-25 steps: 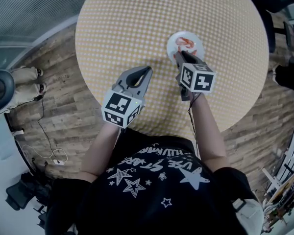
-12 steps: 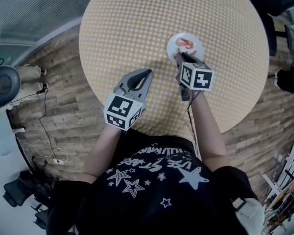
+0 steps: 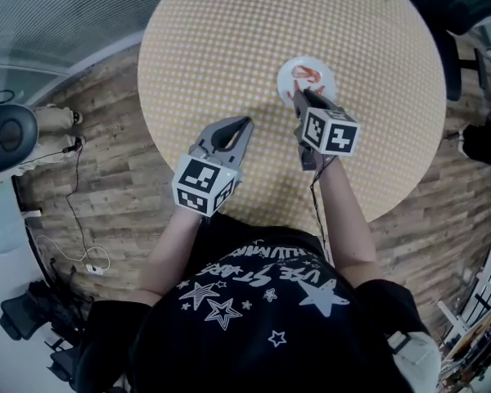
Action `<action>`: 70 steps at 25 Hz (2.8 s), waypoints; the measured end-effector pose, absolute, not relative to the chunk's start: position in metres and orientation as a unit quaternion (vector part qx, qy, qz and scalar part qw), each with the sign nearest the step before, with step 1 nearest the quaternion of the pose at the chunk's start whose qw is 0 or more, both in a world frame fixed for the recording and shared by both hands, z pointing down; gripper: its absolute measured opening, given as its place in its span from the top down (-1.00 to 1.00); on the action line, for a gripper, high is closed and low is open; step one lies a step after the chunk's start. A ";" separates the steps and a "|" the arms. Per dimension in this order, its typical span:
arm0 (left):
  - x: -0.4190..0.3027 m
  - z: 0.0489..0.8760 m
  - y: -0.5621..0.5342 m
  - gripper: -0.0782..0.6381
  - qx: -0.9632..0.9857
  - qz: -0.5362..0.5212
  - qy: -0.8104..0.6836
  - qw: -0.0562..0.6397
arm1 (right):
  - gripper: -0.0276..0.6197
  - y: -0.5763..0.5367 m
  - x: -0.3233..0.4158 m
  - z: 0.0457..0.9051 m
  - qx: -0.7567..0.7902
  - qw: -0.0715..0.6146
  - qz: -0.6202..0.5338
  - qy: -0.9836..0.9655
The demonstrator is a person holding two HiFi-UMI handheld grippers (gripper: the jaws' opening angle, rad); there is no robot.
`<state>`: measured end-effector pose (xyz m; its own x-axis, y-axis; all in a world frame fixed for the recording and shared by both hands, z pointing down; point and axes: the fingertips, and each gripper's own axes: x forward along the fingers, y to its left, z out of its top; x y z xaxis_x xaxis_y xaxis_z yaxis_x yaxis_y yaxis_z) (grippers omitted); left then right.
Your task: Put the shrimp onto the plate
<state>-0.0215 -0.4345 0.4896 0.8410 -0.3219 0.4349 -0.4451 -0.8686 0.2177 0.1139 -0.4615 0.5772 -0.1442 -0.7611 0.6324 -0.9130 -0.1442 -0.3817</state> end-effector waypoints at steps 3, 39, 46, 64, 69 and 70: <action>-0.021 0.482 -0.430 0.76 0.947 0.193 -0.211 0.149 | 0.72 -0.449 0.116 0.566 0.648 0.074 0.388 -0.651; 0.012 0.415 -0.262 0.76 0.934 0.126 -0.317 0.110 | 0.72 -0.261 0.162 0.470 0.565 0.028 0.308 -0.765; 0.001 0.398 -0.241 0.76 0.941 0.108 -0.307 0.093 | 0.73 -0.235 0.135 0.462 0.557 0.032 0.298 -0.774; -0.089 0.384 -0.149 0.76 0.946 0.074 -0.301 0.091 | 0.73 -0.146 0.052 0.435 0.568 0.035 0.271 -0.776; -0.107 0.382 -0.116 0.76 0.952 0.070 -0.284 0.093 | 0.73 -0.106 0.031 0.427 0.581 0.028 0.258 -0.772; -0.110 0.381 -0.111 0.76 0.953 0.068 -0.280 0.093 | 0.73 -0.099 0.028 0.426 0.583 0.025 0.257 -0.770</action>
